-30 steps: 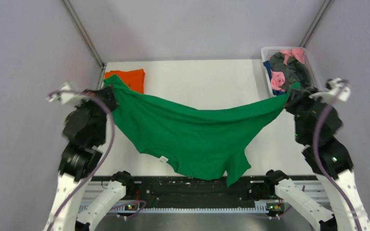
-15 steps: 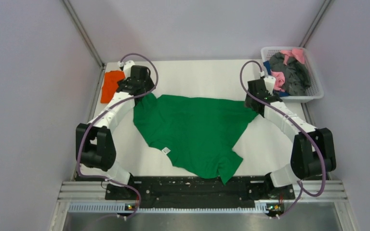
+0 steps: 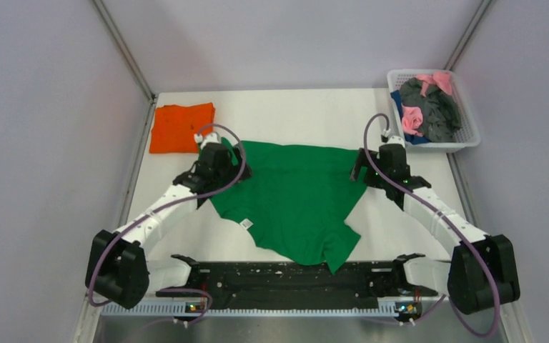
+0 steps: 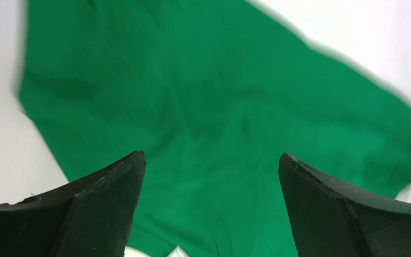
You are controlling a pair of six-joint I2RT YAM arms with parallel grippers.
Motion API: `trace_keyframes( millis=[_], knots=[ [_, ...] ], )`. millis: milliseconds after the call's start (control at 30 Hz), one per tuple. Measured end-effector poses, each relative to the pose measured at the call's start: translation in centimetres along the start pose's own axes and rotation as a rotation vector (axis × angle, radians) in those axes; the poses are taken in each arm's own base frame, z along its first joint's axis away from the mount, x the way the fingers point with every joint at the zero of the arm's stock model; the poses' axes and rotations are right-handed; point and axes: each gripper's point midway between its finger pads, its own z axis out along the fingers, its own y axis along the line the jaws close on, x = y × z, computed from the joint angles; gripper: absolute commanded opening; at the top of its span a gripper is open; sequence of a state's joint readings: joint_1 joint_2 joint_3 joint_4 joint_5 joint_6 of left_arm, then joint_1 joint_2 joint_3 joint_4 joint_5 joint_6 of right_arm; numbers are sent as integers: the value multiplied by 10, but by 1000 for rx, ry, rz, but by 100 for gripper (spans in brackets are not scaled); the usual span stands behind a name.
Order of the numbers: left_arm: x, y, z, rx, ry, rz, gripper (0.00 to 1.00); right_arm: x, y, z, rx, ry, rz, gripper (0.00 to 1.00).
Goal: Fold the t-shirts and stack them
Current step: Flatten out the tshirt
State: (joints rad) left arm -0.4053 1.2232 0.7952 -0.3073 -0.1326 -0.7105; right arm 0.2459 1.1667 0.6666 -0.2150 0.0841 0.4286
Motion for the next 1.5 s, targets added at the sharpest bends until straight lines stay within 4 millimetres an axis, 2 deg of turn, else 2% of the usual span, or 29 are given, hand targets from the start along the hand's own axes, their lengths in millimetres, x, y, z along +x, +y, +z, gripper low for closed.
trace_keyframes(
  millis=[100, 133, 267, 367, 467, 667, 800, 933, 1033, 1167, 1267, 1333, 1400, 1500],
  knots=[
    [59, -8, -3, 55, 139, 20, 99, 24, 24, -1, -173, 53, 2, 99],
    [73, -6, -3, 61, 168, 12, 99, 28, 31, -2, -216, 62, 1, 99],
    [101, 13, 5, 2, 231, -38, 99, 37, 57, -6, -329, 67, -28, 99],
    [108, 22, 16, -56, 249, -53, 99, 51, 84, -9, -398, 85, -87, 99],
    [93, 16, 33, -98, 208, -49, 99, 72, 93, -1, -405, 144, -112, 99],
    [53, 2, 83, -205, 152, -8, 99, 104, 87, 16, -337, 230, -113, 98],
    [27, -7, 112, -227, 134, -1, 99, 110, 110, 17, -380, 211, -125, 98],
    [-14, -25, 152, -181, 115, -33, 99, 133, 147, 6, -474, 218, -184, 98],
    [-37, -42, 177, -120, 109, -28, 99, 159, 187, -8, -584, 252, -251, 98],
    [-53, -70, 202, -27, 113, 5, 99, 189, 235, -26, -713, 293, -321, 98],
    [-63, -85, 211, 28, 112, 31, 99, 202, 248, -40, -763, 320, -333, 99],
    [-69, -87, 210, 46, 115, 42, 99, 197, 248, -43, -756, 300, -325, 99],
    [-78, -82, 208, 51, 109, 47, 99, 181, 243, -49, -727, 246, -312, 99],
    [-89, -69, 194, 34, 104, 56, 99, 138, 233, -62, -670, 113, -267, 99]
  ],
)
